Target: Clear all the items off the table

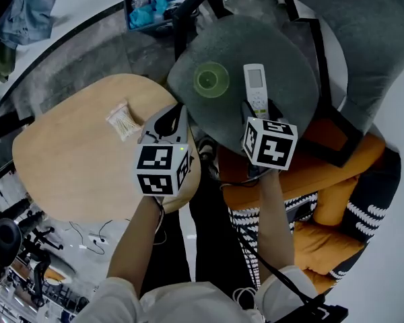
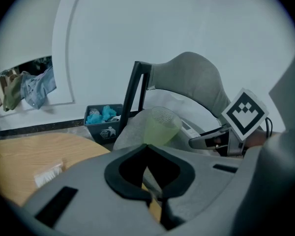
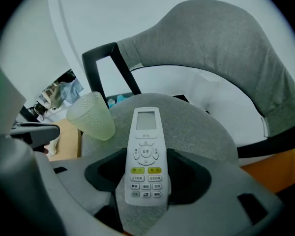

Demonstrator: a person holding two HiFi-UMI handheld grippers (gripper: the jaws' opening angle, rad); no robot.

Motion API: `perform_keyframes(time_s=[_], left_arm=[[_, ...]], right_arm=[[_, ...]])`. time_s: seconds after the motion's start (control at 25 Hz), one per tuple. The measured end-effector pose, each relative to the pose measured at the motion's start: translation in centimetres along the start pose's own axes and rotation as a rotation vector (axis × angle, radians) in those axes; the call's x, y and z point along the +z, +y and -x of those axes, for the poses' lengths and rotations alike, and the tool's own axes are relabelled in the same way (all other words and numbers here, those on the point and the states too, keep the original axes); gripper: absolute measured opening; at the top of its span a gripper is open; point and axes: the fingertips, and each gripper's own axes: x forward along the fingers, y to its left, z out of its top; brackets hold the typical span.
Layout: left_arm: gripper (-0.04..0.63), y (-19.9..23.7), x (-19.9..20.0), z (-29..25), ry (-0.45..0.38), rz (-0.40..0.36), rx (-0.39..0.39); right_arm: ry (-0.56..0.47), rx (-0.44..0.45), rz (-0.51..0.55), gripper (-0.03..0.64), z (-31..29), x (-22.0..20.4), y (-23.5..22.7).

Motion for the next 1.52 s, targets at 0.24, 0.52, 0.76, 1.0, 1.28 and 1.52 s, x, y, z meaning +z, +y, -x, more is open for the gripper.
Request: perform_keyframes(time_s=[0.24,0.52,0.76,1.0,1.28,1.52], left_arm=[[0.003,0.6,0.0,-1.9,-0.002,0.013,0.017],[0.003,0.8,-0.4,-2.4,0.001,0.027,0.028],[0.003,0.5,-0.6,-2.1,-0.009,0.027,0.020],[0.003,1.0,-1.0,-1.4,-0.020,0.041,0.024],[0.003,1.5,-1.5,0.1,-0.028,0.053,0.025],[0.003,2.1,-2.2,2.0,-0.040,0.060,0.026]], right_arm=[[0.003,0.009,-0.010,0.270,-2.4,0.7,-0.6],[0.011,0.017,-0.008,0.270,-3.2,0.7,-0.5],[0.005,0.035,-0.043,0.270,-3.5,0.6,-0.3],[-0.031,0.011,-0.045,0.278,-2.9,0.7,-0.4],[-0.047,-0.009,-0.035,0.278,-1.5,0.6,-0.2],[-0.076,-0.026,-0.031,0.278,0.3,-0.2,0.8]])
